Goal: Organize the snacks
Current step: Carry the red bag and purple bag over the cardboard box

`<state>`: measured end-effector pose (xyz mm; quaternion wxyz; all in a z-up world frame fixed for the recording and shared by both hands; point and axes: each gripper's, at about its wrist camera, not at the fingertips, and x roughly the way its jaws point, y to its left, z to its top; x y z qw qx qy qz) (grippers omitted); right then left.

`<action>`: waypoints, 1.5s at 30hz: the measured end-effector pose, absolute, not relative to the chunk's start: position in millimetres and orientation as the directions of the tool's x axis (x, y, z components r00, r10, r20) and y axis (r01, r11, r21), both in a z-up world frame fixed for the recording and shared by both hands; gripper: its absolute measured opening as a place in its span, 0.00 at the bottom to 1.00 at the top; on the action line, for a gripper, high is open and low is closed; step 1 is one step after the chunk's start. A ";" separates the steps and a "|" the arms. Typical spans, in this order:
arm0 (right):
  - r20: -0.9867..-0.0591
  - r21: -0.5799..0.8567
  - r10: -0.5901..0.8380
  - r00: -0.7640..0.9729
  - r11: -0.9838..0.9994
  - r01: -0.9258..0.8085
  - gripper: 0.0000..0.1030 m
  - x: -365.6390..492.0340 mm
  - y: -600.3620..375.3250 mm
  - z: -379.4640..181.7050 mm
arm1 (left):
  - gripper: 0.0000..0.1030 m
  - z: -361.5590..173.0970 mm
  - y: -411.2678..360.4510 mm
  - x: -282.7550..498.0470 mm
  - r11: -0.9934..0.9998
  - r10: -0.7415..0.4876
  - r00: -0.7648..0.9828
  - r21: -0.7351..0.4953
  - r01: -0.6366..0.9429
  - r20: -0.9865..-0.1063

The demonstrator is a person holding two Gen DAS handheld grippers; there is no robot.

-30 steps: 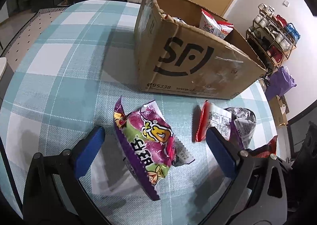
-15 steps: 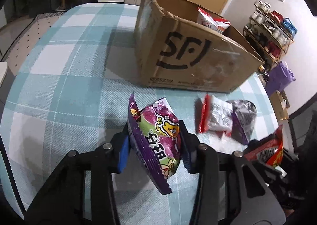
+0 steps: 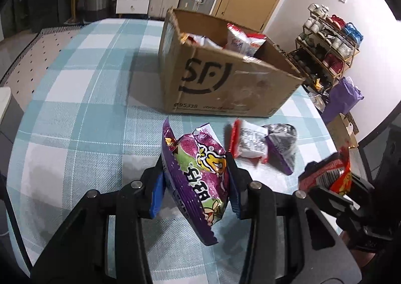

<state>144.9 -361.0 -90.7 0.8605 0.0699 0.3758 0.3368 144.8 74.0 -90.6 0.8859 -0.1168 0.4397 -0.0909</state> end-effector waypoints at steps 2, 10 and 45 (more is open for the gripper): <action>-0.593 0.367 0.634 0.497 0.762 -0.534 0.44 144.6 -360.4 -84.7 | 0.38 -83.5 73.8 141.6 0.955 -0.268 0.605 -0.288 0.066 -0.750; -0.566 0.325 0.639 0.521 0.754 -0.571 0.44 148.1 -354.3 -53.3 | 0.38 -43.1 76.7 136.2 0.950 -0.296 0.642 -0.291 0.116 -0.707; -0.561 0.255 0.588 0.583 0.793 -0.554 0.44 288.4 -337.2 49.3 | 0.38 90.0 38.0 272.5 0.966 -0.259 0.695 -0.173 0.192 -0.671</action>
